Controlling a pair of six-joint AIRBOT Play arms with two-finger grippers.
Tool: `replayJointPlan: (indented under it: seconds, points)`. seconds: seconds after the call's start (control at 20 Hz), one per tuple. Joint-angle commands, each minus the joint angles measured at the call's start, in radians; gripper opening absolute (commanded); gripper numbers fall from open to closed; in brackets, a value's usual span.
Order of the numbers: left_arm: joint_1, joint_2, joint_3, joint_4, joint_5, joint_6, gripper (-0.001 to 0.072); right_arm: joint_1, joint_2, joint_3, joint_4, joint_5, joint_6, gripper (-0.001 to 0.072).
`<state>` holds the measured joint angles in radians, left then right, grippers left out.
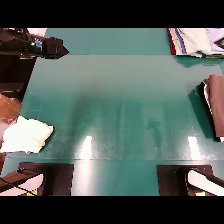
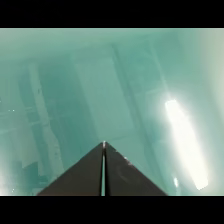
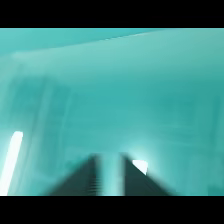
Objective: Fold the shirts.
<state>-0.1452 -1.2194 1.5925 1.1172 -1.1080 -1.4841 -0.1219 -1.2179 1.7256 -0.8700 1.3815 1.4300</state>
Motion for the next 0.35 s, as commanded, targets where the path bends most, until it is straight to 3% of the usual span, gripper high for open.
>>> replayJointPlan:
  seconds: [0.0, 0.3]
  points:
    - [0.000, 0.000, 0.000, 0.000, 0.001, 0.000, 0.0026, 0.214, 0.000, 0.041, 0.002, -0.029, -0.056, 0.0016]
    - [0.000, 0.000, 0.000, 0.000, 0.001, 0.000, 0.0026, 0.282, -0.003, 0.041, 0.004, -0.036, -0.069, 0.0016]
